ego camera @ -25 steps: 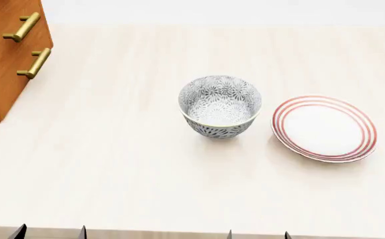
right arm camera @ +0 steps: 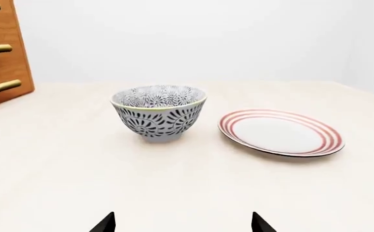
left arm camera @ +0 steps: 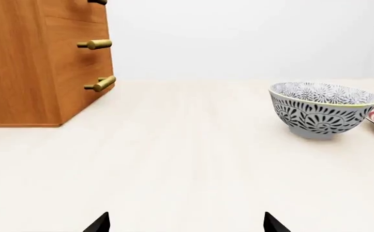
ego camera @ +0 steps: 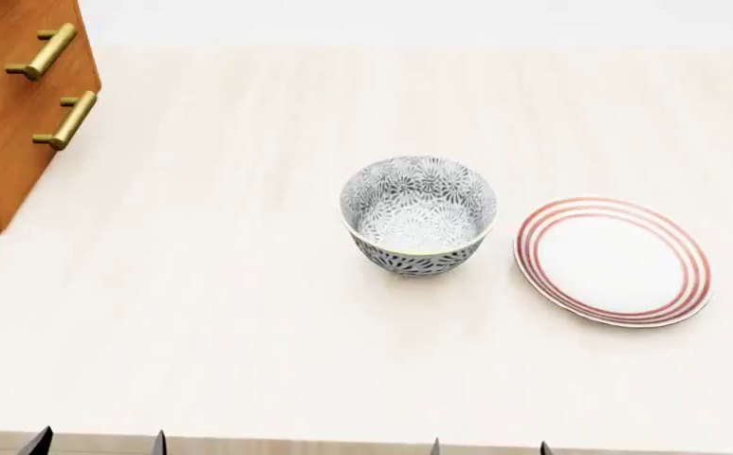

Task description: Put the bowl on top of the cabinet.

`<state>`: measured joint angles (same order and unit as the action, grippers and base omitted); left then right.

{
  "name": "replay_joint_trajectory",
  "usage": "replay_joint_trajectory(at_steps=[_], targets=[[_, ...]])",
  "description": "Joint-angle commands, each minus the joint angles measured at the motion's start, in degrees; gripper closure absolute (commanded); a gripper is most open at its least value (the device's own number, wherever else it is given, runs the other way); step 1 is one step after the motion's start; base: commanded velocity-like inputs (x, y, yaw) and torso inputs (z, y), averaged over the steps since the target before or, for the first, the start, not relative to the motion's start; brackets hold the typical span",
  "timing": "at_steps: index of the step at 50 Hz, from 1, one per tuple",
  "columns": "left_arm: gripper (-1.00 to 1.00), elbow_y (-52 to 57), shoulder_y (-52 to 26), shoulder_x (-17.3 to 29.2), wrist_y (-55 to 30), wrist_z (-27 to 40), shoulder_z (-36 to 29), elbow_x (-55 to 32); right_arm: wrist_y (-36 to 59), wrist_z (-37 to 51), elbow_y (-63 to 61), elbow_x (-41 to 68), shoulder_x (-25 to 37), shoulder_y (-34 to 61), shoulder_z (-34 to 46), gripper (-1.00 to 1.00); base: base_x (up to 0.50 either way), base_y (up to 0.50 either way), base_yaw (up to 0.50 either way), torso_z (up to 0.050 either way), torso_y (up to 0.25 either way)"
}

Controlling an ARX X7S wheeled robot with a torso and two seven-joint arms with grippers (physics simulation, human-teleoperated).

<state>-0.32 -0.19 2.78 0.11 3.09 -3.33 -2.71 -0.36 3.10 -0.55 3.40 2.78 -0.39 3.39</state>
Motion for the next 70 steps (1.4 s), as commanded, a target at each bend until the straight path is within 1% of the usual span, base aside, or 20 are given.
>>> replay_joint_trajectory(at_steps=[1,12,51,60,70], targets=[[-1.0,-0.42,-0.25,1.06,0.05,1.24,-1.4,-1.08,-1.48,1.95,0.05,0.91,0.88,-0.21,0.99,-1.0,0.0,0.0,0.0,0.0,0.0],[-1.0,-0.25,-0.24,1.82,0.08,2.16,-2.2,-1.93,-2.84,4.71,0.55,0.01,1.33,-0.26,1.9,-1.0,0.0,0.15,0.0,0.0,0.0],[-1.0,-0.26,-0.3,4.1,0.5,4.7,-4.7,-4.26,-3.39,7.81,1.11,1.57,3.65,0.16,5.14,-1.0,0.0,0.49,0.0,0.0,0.0],[-1.0,-0.3,-0.42,4.52,0.27,5.15,-5.36,-4.42,-1.38,7.49,0.57,3.92,4.06,0.51,5.27,-1.0,0.0,0.0,0.0,0.0,0.0],[-1.0,-0.43,-0.55,4.9,0.32,5.63,-5.81,-4.83,-1.83,8.23,1.32,3.85,4.43,0.86,5.91,-1.0,0.0,0.0,0.0,0.0,0.0]])
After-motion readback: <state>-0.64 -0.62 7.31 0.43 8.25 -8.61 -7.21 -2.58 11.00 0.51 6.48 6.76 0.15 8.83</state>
